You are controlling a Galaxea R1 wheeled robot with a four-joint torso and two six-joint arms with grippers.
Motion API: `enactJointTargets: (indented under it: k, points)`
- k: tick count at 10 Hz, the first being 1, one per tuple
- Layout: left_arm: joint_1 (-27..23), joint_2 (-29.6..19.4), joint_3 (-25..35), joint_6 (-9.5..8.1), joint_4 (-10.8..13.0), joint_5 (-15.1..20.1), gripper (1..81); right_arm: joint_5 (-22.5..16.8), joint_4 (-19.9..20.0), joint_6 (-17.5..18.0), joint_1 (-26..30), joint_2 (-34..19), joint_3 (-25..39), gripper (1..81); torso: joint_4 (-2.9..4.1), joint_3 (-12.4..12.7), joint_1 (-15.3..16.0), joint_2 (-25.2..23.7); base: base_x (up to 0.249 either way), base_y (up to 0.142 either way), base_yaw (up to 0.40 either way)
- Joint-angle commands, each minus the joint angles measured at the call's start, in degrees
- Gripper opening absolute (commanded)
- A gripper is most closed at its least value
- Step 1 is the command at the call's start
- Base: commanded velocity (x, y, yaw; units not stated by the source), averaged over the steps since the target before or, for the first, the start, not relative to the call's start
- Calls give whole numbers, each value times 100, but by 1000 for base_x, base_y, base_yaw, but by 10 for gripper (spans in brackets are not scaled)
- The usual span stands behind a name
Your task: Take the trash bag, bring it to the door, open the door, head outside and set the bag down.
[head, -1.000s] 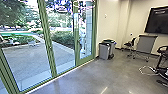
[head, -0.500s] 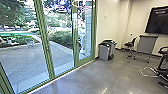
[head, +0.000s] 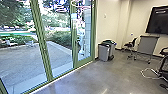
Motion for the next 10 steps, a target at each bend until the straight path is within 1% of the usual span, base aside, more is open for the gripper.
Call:
enactJointTargets:
  k: [1, 6, 7, 8, 10]
  points:
    - [-373, 8, 10, 34, 33, 355, 10, -363, -51, -32, 251, 26, 31, 811, 0, 0, 0, 0, 153, -64, 0]
    - [-338, 8, 10, 34, 33, 338, 10, -363, -51, -32, 251, 17, 31, 811, 0, 0, 0, 0, 153, -64, 0]
    - [-277, 17, 10, 34, 120, -19, 10, -372, -51, -32, 251, 17, 31, 811, 0, 0, 0, 0, 153, -64, 0]
    - [-250, 17, 10, 34, 129, -102, 10, -363, -51, -32, 243, 17, 31, 811, 0, 0, 0, 0, 153, -64, 0]
    - [-250, 8, 10, 34, 138, -102, 10, -363, -51, -32, 243, 26, 14, 811, 0, 0, 0, 0, 153, -64, 0]
